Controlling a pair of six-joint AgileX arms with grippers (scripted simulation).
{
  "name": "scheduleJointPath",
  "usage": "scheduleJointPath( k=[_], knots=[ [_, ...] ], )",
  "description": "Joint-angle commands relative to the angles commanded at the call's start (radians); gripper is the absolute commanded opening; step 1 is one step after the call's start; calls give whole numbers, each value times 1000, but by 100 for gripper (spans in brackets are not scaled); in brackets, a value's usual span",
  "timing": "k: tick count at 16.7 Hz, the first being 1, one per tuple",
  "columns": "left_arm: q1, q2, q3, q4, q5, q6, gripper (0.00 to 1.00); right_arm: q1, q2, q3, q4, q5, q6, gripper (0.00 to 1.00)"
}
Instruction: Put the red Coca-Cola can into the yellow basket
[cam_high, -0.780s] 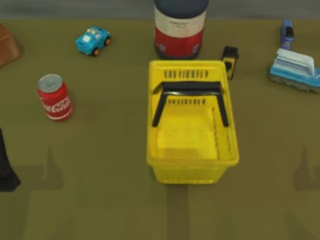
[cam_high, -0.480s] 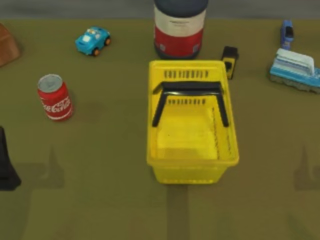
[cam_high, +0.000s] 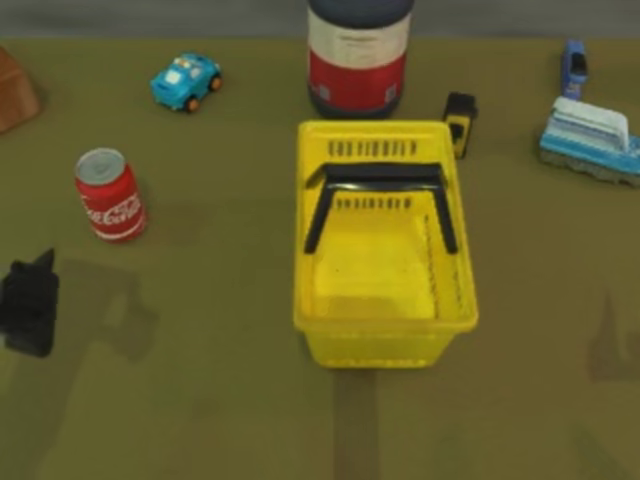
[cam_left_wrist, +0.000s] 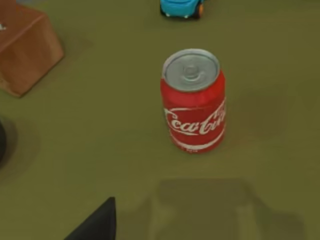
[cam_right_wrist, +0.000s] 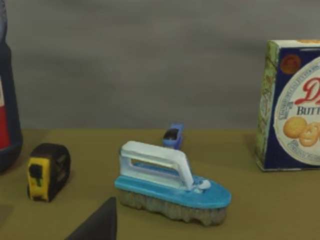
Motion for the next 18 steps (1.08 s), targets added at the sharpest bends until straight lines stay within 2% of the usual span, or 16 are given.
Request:
scheduleJointPath(
  k=[5, 10, 14, 18],
  knots=[
    [-41, 508, 413, -330, 20, 160, 100, 0, 0, 0, 0, 0, 0, 100],
    [-58, 1023, 860, -624, 3, 311, 100, 0, 0, 0, 0, 0, 0, 100],
    [-54, 1364, 1191, -782, -30, 405, 100, 0, 0, 0, 0, 0, 0, 100],
    [-43, 1589, 1431, -867, -63, 464, 100, 0, 0, 0, 0, 0, 0, 100]
  ],
)
